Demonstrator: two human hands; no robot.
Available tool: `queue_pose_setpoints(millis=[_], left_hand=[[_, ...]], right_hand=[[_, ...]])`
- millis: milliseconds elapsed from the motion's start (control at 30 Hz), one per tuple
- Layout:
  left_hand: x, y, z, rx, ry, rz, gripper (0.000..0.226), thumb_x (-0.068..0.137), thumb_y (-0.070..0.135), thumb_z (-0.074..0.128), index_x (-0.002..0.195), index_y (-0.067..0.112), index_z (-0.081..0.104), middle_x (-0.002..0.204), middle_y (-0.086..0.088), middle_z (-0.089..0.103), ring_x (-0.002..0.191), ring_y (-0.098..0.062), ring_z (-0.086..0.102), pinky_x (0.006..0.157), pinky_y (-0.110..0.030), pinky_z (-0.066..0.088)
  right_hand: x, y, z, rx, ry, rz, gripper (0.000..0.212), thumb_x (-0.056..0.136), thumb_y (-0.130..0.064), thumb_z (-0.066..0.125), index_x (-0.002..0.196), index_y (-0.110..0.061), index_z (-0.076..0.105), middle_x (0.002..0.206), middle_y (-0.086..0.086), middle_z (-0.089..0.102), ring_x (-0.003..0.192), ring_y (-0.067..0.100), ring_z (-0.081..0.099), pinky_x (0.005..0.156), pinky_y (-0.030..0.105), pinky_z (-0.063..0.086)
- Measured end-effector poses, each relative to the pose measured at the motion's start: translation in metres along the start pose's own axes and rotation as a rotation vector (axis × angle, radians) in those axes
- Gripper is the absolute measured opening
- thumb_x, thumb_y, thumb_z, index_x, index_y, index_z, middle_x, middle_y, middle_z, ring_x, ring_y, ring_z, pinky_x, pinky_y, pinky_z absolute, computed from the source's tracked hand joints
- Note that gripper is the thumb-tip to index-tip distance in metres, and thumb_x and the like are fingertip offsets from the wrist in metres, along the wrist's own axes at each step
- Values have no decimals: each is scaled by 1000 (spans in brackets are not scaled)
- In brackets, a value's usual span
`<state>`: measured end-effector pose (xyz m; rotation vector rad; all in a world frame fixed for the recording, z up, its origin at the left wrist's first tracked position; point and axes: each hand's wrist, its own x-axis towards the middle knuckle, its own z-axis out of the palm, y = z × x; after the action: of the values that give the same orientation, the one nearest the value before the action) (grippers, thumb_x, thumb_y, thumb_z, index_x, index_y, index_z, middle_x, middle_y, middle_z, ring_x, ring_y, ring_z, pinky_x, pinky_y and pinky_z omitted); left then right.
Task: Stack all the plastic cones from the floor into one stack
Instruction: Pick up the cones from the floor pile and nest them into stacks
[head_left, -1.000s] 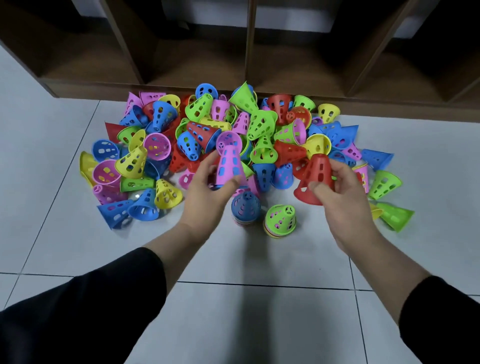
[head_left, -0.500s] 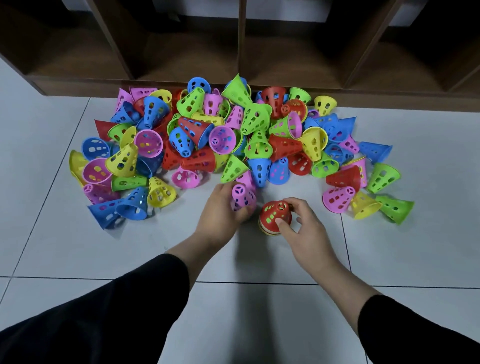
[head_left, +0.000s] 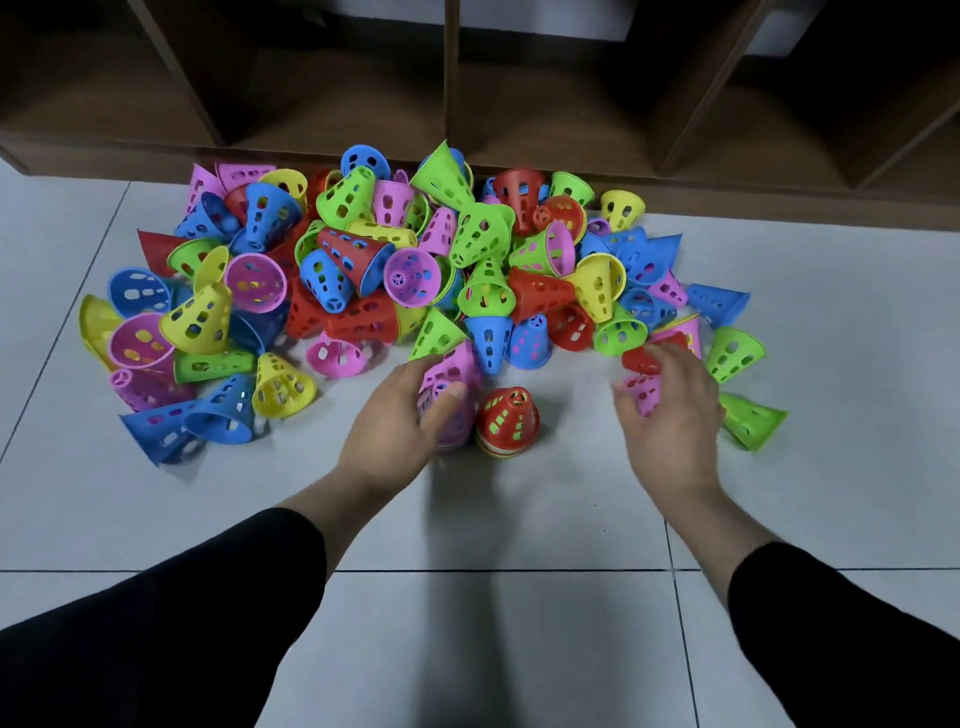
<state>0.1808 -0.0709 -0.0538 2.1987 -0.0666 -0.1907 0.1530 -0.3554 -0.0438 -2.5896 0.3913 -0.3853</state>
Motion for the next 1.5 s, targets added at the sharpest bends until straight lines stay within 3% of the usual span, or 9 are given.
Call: queue_pose_setpoints(millis=[100,200,467,733,833,967,1167,1367,1500], left_hand=[[22,12,-7,66,44,-11,46,100,53,43,135,24,54,133,2,60,117,-17,58,95,-34,47],[62,18,-13,275,-134,-39,34,103,19,42,135,20,56,136,-8,59,114,-26,61,94,-41,52],[100,9,-24,732,-699,210,70,98,-6,34,154,36,30,157,-3,33,142,-28,36,111,-39,37],[99,-1,-23,859,-540,233,36,101,36,48,137,39,47,109,-1,56,107,-27,58,89,-41,51],[94,-13,-30,686,-454,236,37,96,46,56,129,31,58,114,0,63,106,-24,61,89,-38,51],[82,-19,-43,510,-247,267,30,97,40,57,118,19,60,111,-4,63,98,-26,61,76,-33,45],[56,0,-74,191,19,173,26,95,52,55,94,26,55,89,3,64,80,-16,62,66,-35,52],[37,26,-97,311,-162,306,33,79,52,71,86,25,53,91,11,55,78,-5,56,60,-22,44],[31,39,-92,609,-371,354,41,80,44,74,107,25,50,94,4,56,81,-16,60,69,-35,52]], right_hand=[[14,29,-5,-85,-196,102,60,88,-23,69,144,-14,47,143,11,48,131,35,44,108,50,39],[17,42,-1,-89,-360,67,57,91,-16,67,145,-10,47,146,14,47,136,33,42,112,45,36],[15,45,19,-114,-504,34,54,92,-12,67,143,-8,49,139,17,50,129,33,49,107,38,39],[11,32,37,-30,-483,144,42,88,-20,73,126,-17,55,108,11,65,100,32,62,73,30,42],[15,17,28,96,-373,133,40,90,-28,72,125,-22,54,103,1,61,103,32,59,79,37,47],[19,-13,7,237,-331,39,39,90,-38,69,123,-35,47,111,-2,66,79,23,61,76,42,53],[16,-47,-24,395,-306,-20,41,88,-51,65,122,-39,44,113,-10,64,82,20,68,77,51,56],[-1,-72,-28,223,-383,-319,45,90,-51,59,128,-34,43,122,-10,62,105,8,55,86,10,36],[-17,-76,-1,64,-521,-356,48,94,-38,60,138,-30,43,135,-3,53,120,23,50,94,39,46]])
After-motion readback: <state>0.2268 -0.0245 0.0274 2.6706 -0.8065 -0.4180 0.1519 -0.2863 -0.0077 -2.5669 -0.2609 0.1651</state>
